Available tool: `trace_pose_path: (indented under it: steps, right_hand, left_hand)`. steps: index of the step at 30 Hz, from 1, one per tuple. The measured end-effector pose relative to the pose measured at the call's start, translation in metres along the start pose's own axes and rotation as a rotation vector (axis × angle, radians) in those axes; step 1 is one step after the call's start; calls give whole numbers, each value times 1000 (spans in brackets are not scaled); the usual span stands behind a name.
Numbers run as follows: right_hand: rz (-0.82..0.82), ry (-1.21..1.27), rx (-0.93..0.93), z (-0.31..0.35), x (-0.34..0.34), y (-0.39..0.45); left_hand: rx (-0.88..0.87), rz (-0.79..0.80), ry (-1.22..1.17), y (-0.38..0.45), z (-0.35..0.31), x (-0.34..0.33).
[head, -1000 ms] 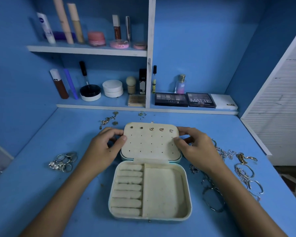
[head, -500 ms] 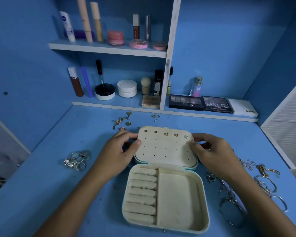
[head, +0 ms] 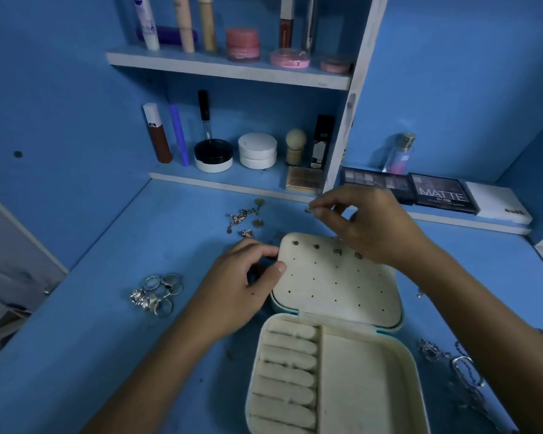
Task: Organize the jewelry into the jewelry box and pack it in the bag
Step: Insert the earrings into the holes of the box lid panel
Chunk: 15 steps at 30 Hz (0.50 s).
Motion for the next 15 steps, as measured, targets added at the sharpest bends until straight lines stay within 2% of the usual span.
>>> trace_pose_path:
  steps: [7, 15]
  right_hand:
    - [226, -63, 151, 26, -46, 52]
    - [422, -165, 211, 45, -97, 85]
  left_hand:
    - [-16, -12, -20, 1, -2, 2]
    - [-26, -6, -5, 2, -5, 3]
Point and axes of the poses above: each hand's wrist, its own y-axis towards the middle knuckle, its own x-axis out of the back of the hand, z = x × y, the point moved 7 cm from there along y, towards the middle knuckle, and after that the axes turned 5 degrees about -x, right-handed, at the moved point
